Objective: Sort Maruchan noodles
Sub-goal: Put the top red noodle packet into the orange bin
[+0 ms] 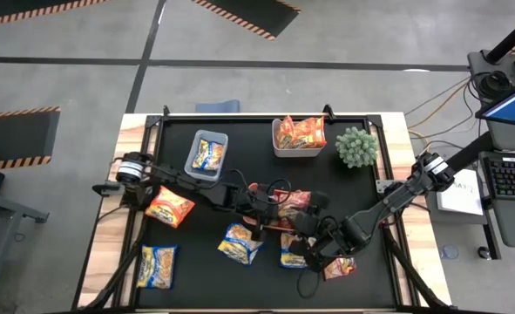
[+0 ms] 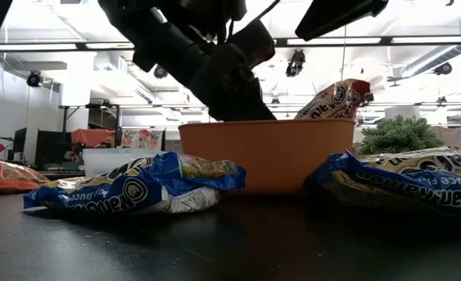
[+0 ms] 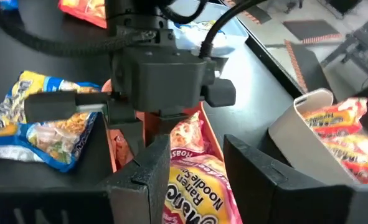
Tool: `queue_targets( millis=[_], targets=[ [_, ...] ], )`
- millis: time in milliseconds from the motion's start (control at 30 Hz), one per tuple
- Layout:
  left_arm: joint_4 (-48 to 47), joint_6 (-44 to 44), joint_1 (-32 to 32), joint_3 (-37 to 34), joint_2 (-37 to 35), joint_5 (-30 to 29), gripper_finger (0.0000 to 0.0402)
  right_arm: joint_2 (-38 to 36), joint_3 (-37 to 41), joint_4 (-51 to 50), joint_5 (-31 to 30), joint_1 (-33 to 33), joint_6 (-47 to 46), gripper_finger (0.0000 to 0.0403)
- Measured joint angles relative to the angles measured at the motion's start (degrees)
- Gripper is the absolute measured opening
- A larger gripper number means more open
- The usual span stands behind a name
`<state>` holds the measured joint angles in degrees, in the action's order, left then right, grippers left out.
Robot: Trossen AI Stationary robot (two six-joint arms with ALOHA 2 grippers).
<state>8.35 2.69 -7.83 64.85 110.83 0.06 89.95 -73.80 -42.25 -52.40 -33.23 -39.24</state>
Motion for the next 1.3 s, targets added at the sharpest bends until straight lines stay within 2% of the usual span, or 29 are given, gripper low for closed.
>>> queue_targets(
  millis=[300, 567, 733, 933, 1133, 1300],
  targets=[
    [-2.5, -0.2, 0.1, 0.1, 0.0, 0.0, 0.0, 0.0, 0.5, -8.8, 0.2, 1.6, -11.6, 0.0102],
    [-2.9, -0.2, 0.1, 0.1, -0.1, 0.0, 0.0, 0.1, 6.4, -7.7, 0.1, 3.7, -15.1, 0.004],
    [-2.9, -0.2, 0.1, 0.1, -0.2, 0.1, 0.0, 0.1, 11.7, 0.0, 0.1, 4.3, -13.5, 0.0012],
    [-3.0, -0.2, 0.1, 0.1, -0.3, 0.2, 0.0, 0.1, 16.7, 10.8, 3.3, 5.2, -8.7, 0.0009],
    [-5.6, 0.0, 0.1, 0.0, -2.7, 0.2, 0.0, -0.2, 17.3, 10.8, 4.9, 5.5, -7.5, 0.0009],
    [-8.2, -0.2, 0.0, 0.0, -5.2, 0.2, 0.0, -0.7, 14.0, 8.8, 5.0, 5.5, -5.0, 0.0009]
  ],
)
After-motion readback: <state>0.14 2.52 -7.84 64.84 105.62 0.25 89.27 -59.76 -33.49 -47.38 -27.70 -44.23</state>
